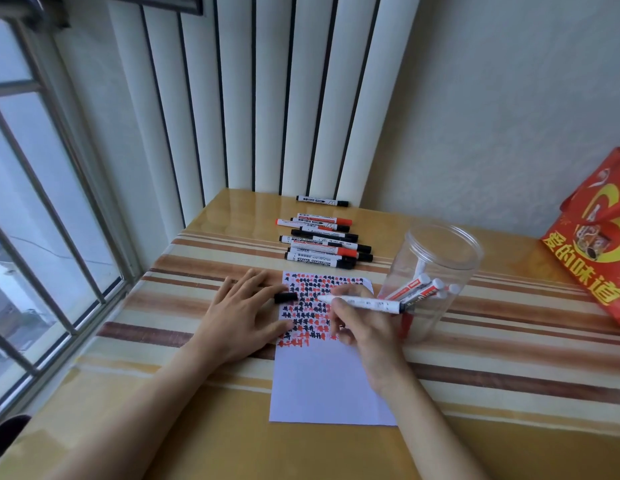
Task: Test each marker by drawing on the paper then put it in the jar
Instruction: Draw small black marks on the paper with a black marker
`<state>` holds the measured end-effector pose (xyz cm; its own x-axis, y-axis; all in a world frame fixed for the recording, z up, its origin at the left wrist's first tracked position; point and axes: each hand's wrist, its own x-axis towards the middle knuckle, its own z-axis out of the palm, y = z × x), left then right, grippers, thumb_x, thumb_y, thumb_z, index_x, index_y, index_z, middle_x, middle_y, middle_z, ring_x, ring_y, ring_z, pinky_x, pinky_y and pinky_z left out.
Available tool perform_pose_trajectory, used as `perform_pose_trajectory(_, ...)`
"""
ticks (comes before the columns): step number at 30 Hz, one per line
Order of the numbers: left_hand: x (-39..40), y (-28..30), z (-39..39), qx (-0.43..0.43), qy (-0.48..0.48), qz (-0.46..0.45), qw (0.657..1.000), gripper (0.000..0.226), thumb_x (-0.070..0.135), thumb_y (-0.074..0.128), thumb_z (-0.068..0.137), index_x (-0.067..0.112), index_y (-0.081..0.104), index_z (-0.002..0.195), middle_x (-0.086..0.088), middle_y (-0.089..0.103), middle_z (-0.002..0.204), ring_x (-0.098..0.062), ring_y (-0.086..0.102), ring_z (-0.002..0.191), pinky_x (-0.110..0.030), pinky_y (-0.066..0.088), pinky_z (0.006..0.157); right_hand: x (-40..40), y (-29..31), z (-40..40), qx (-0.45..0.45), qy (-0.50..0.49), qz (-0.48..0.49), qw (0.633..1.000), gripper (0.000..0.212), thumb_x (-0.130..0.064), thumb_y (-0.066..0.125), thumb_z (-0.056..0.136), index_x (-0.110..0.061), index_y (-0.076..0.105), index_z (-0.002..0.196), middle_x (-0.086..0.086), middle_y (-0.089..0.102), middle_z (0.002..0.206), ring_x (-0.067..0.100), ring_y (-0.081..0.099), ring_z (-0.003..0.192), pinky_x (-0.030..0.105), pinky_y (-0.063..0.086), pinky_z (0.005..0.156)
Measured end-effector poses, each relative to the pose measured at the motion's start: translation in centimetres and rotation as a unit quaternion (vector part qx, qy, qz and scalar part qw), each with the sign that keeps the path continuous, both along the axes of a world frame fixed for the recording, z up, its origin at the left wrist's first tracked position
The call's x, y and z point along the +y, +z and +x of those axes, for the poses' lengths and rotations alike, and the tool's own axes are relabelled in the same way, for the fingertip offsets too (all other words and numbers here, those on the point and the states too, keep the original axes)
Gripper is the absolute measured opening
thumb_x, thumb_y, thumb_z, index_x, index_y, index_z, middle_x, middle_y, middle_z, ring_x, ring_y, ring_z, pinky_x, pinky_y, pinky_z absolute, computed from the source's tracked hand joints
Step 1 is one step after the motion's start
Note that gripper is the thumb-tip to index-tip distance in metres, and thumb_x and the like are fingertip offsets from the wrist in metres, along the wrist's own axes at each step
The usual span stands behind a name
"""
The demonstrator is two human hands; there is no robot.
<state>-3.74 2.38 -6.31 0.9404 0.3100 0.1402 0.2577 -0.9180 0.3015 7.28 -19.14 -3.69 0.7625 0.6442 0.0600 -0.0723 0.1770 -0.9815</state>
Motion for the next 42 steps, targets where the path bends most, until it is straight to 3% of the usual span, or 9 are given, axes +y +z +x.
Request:
perform_pose_trajectory(2,-0.1,0.0,0.1,0.002,0.001,0.006,1.000,0.083,0.092,0.020,0.079,0.051,0.024,0.151,0.012,0.015,0.166,-0.007,-0.006,0.153,-0.044,-0.003,0.125,0.2,-0.2,-0.3,-0.021,-0.021,-0.031,0.999,0.007,-0.027,0.067,0.095,-0.021,0.067,0.092,0.005,0.058,0.070,0.016,0.052,0.058,0.020,0.041,0.052)
perform_pose_trajectory(5,-0.3,-0.1,0.1,0.008,0.005,0.016,1.000,0.084,0.092,0.017,0.079,0.051,0.022,0.151,0.011,0.014,0.166,-0.007,-0.007,0.153,-0.046,-0.002,0.125,0.3,-0.6,-0.3,-0.040,-0.036,-0.040,0.998,0.004,-0.014,0.062,0.101,-0.014,0.062,0.098,0.011,0.060,0.071,0.021,0.051,0.052,0.022,0.040,0.049)
perform_pose_trajectory(9,-0.4,-0.4,0.4,0.016,0.010,0.032,0.999,0.087,0.091,0.011,0.080,0.046,0.016,0.154,0.011,0.011,0.166,-0.007,-0.009,0.153,-0.047,-0.002,0.125,0.0,-0.8,-0.5,-0.088,-0.027,-0.082,0.992,0.010,-0.029,0.067,0.092,-0.021,0.060,0.092,0.008,0.058,0.062,0.020,0.054,0.051,0.026,0.036,0.045)
perform_pose_trajectory(14,-0.3,-0.5,0.5,0.015,0.006,0.039,0.999,0.089,0.092,0.010,0.079,0.045,0.017,0.154,0.010,0.013,0.165,-0.010,-0.005,0.154,-0.048,0.000,0.124,-0.1,-1.2,-0.4,-0.129,-0.039,-0.124,0.983,0.020,-0.023,0.071,0.096,-0.022,0.057,0.082,0.016,0.058,0.061,0.021,0.051,0.041,0.023,0.036,0.040)
perform_pose_trajectory(18,-0.3,-0.4,0.6,0.001,0.005,0.039,0.999,0.088,0.091,0.011,0.079,0.044,0.022,0.153,0.009,0.018,0.164,-0.012,0.002,0.154,-0.048,0.003,0.124,-0.1,-1.2,-0.7,-0.131,-0.043,-0.149,0.979,0.020,-0.029,0.066,0.089,-0.023,0.052,0.077,0.010,0.062,0.063,0.025,0.055,0.040,0.025,0.037,0.038)
perform_pose_trajectory(26,-0.2,-0.3,0.6,-0.005,0.001,0.027,1.000,0.086,0.089,0.016,0.081,0.043,0.024,0.153,0.008,0.020,0.163,-0.013,0.007,0.153,-0.048,0.000,0.124,0.0,-1.5,-0.9,-0.157,-0.055,-0.182,0.969,0.019,-0.036,0.065,0.080,-0.027,0.050,0.072,0.015,0.061,0.053,0.030,0.058,0.039,0.027,0.043,0.039)
perform_pose_trajectory(42,-0.3,-0.1,0.5,0.006,-0.003,0.031,0.999,0.086,0.088,0.015,0.081,0.042,0.024,0.154,0.007,0.018,0.163,-0.014,0.006,0.154,-0.049,0.001,0.124,0.0,-2.0,-0.9,-0.183,-0.051,-0.199,0.961,0.020,-0.041,0.065,0.081,-0.026,0.053,0.076,0.011,0.062,0.050,0.026,0.059,0.039,0.026,0.043,0.040)
